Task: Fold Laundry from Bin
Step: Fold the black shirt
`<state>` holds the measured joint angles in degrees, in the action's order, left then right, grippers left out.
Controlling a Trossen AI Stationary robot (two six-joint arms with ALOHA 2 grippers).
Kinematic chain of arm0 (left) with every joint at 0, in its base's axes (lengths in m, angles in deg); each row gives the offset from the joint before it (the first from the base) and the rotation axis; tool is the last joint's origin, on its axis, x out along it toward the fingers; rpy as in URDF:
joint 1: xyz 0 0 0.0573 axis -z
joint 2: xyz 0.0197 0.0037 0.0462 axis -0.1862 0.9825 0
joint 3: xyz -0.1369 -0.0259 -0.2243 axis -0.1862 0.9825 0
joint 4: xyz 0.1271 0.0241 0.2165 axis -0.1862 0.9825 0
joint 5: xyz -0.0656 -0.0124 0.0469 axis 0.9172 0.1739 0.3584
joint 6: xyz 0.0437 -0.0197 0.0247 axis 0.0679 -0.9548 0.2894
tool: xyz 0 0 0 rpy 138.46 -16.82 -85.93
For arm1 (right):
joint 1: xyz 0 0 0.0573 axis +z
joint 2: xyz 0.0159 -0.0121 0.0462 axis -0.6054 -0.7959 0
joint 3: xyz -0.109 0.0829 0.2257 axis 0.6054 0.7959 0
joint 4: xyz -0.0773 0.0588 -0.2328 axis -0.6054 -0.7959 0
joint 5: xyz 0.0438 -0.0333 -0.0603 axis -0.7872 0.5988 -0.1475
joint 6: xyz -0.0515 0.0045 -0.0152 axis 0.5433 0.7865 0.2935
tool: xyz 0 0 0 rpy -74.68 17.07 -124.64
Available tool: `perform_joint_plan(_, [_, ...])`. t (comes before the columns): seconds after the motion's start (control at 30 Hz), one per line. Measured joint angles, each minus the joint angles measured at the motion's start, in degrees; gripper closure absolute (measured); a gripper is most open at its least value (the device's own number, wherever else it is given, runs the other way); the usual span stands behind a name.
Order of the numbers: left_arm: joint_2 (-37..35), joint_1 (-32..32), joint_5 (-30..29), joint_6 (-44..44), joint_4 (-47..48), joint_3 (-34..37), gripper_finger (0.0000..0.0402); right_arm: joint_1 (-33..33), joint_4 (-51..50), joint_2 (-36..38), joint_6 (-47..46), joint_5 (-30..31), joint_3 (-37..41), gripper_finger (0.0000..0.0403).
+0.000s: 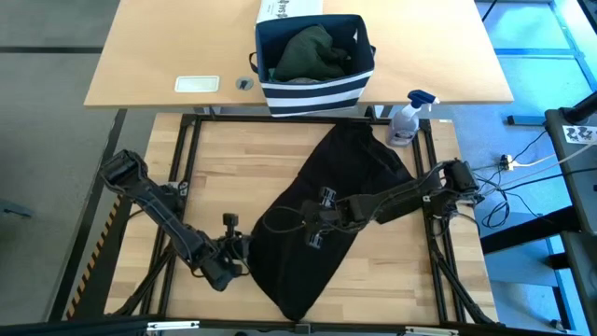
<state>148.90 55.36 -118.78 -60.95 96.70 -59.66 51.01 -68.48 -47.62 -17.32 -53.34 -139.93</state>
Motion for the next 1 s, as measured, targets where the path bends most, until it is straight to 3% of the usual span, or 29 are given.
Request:
perform_joint_plan(0.37, [0.02,3.35,1.33,-6.19,0.42,0.0,0.0401,-9.43,9.7,-7.35,1.76,-12.11,3.15,0.0384])
perform_joint_plan(0.6, [0.02,5.3,2.13,-9.91,0.76,0.0,0.0401,-13.09,8.53,-8.78,2.62,-13.15,2.84,0.0384])
perform_joint_plan(1.0, [0.02,5.83,4.92,-13.43,2.68,0.0,0.0401,-13.45,1.86,-8.76,-0.42,-9.37,2.8,0.0384])
